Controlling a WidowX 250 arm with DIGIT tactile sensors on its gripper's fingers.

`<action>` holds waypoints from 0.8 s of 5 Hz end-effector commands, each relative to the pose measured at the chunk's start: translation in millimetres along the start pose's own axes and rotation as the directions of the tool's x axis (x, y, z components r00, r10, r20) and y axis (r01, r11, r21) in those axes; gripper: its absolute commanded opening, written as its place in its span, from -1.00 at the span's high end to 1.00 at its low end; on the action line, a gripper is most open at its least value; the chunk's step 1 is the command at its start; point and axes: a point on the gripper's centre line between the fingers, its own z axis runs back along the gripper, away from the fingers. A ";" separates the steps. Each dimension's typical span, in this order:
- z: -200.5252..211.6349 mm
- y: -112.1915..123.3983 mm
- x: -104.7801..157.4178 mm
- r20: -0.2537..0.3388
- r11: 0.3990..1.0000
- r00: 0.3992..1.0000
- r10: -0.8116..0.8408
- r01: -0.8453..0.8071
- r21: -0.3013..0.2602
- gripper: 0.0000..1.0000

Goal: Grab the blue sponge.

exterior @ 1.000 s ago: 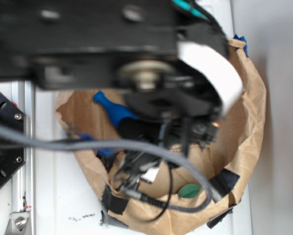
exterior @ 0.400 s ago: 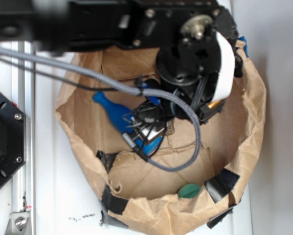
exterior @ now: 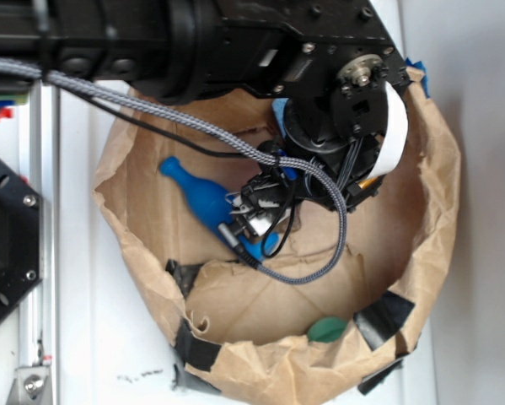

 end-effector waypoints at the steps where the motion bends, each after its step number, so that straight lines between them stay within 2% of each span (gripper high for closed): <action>1: 12.8 16.4 1.0 0.009 0.997 0.998 -0.064 0.064 0.048 -1.00; 4: 16.3 11.5 4.3 0.005 0.996 0.997 -0.083 0.082 0.041 -1.00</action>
